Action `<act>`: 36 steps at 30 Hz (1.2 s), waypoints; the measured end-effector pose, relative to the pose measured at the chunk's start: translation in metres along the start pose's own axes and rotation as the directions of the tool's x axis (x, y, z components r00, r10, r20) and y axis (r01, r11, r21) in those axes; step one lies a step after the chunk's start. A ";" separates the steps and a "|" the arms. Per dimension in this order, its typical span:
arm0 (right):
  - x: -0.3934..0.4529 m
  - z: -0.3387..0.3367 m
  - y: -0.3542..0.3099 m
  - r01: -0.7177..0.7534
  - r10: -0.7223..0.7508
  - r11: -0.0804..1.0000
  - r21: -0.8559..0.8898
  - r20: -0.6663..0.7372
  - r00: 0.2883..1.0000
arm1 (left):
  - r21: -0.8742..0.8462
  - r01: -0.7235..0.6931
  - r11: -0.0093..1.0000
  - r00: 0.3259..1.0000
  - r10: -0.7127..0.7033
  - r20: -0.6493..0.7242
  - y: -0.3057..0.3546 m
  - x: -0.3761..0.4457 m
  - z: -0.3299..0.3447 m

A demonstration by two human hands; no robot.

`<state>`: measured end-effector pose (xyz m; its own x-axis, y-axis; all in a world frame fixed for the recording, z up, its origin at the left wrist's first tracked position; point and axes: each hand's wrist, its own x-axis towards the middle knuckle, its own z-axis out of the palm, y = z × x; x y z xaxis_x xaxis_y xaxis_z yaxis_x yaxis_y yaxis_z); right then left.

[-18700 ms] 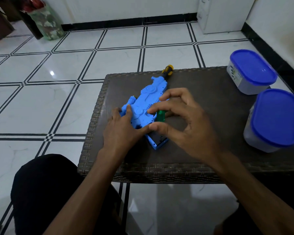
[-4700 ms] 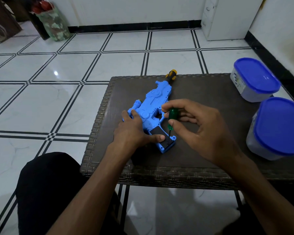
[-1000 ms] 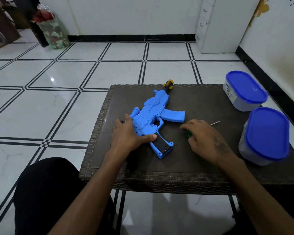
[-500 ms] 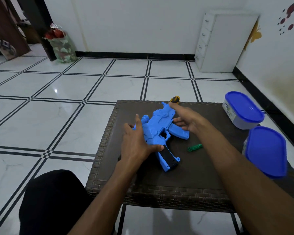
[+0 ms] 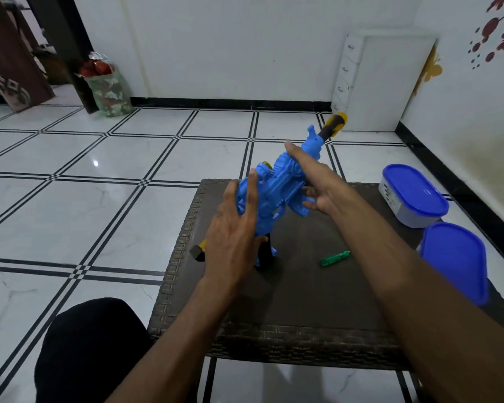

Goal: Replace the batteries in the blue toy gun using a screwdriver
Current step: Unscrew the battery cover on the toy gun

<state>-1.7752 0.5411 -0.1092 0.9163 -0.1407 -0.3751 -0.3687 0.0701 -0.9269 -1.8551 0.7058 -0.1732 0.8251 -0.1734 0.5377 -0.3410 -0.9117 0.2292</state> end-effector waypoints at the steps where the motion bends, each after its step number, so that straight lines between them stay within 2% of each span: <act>1: -0.002 -0.003 0.001 -0.005 0.005 1.000 0.026 0.002 1.000 | 0.008 -0.035 0.999 0.999 0.035 -0.025 -0.001 0.000 0.000; 5: -0.004 -0.019 0.008 0.059 -0.049 0.982 0.178 -0.057 0.997 | 0.058 -0.161 0.985 0.983 0.166 -0.082 -0.002 0.000 0.003; 8: -0.011 -0.030 0.019 0.146 -0.112 0.929 0.340 -0.117 0.987 | 0.081 -0.263 0.961 0.956 0.272 -0.115 0.000 0.003 0.010; 12: -0.021 -0.044 0.030 0.245 -0.173 0.833 0.497 -0.186 0.967 | 0.057 -0.350 0.935 0.929 0.354 -0.108 0.005 0.011 0.023; 16: -0.023 -0.056 0.044 0.296 -0.188 0.771 0.564 -0.243 0.952 | 0.069 -0.446 0.892 0.892 0.450 -0.051 0.011 0.012 0.027; 19: -0.021 -0.062 0.054 0.286 -0.166 0.773 0.567 -0.255 0.953 | 0.059 -0.471 0.880 0.881 0.473 -0.016 0.015 0.004 0.031; 24: -0.020 -0.065 0.051 0.309 -0.195 0.761 0.571 -0.253 0.948 | 0.041 -0.466 0.884 0.883 0.467 -0.053 0.018 0.008 0.034; 36: -0.019 -0.046 0.033 0.324 -0.305 0.689 0.649 -0.146 0.941 | 0.092 -0.441 0.893 0.885 0.450 -0.122 -0.003 0.016 0.023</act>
<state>-1.8124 0.5012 -0.1334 0.9517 -0.2983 -0.0725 0.1445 0.6435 -0.7517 -1.8302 0.6967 -0.1837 0.5216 -0.5184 0.6776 -0.6274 -0.7713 -0.1071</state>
